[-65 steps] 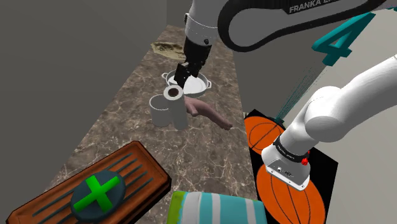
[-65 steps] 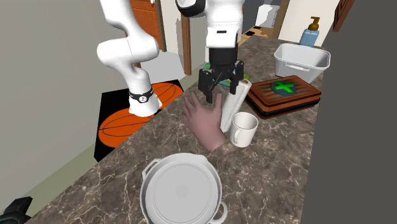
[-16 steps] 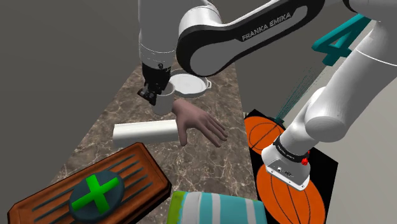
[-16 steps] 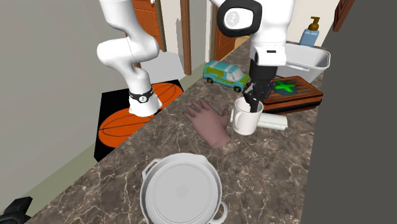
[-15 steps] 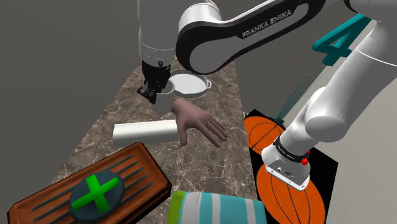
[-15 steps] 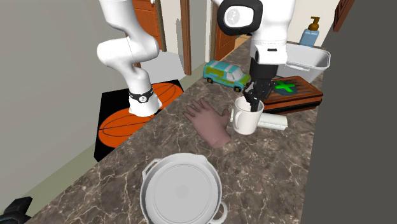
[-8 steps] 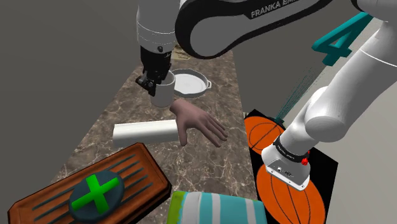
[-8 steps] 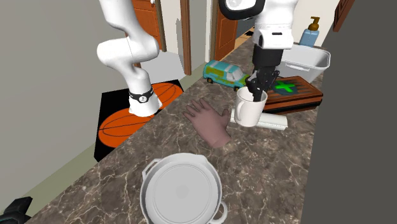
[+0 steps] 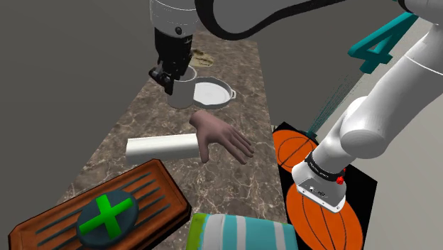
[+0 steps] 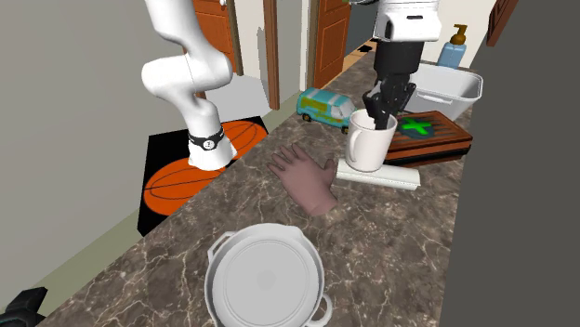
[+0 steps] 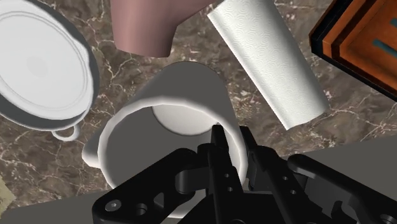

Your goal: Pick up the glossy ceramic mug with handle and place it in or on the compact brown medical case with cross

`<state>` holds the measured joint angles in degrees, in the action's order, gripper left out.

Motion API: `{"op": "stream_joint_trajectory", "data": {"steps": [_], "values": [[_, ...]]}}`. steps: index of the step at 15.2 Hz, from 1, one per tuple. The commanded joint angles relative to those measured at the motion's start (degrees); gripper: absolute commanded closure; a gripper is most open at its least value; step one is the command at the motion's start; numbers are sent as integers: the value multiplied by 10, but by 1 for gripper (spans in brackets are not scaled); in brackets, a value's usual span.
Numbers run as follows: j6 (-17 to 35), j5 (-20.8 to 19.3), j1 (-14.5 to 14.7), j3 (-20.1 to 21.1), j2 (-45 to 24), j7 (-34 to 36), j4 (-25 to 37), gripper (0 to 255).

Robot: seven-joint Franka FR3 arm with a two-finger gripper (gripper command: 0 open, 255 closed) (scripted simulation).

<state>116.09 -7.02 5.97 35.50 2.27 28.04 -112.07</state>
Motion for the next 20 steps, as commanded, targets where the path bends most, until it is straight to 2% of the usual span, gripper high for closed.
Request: {"op": "stream_joint_trajectory", "data": {"steps": [1, 3, 11, 16, 20], "values": [[-15, 4, 0, -1, 5, -4, 11, 255], [-25, 6, 0, -1, 6, -6, 21, 255], [-78, -63, 65, 60, -81, 132, 120, 255], [-127, -123, 133, 82, -162, 217, 211, 255], [-175, -174, 206, 84, -235, 274, 304, 255]]}}
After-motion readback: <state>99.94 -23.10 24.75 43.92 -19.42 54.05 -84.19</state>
